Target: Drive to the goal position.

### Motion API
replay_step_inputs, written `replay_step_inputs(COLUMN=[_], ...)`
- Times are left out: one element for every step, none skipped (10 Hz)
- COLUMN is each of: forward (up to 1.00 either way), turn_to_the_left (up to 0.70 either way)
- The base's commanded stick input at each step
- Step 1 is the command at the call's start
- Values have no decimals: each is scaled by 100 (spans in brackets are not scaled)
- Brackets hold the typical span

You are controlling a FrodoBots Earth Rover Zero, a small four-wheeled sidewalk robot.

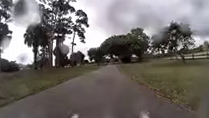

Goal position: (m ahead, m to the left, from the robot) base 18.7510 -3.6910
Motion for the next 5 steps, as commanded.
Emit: replay_step_inputs(forward=[100,100,100,100,100], turn_to_the_left=[0,0,0,0,0])
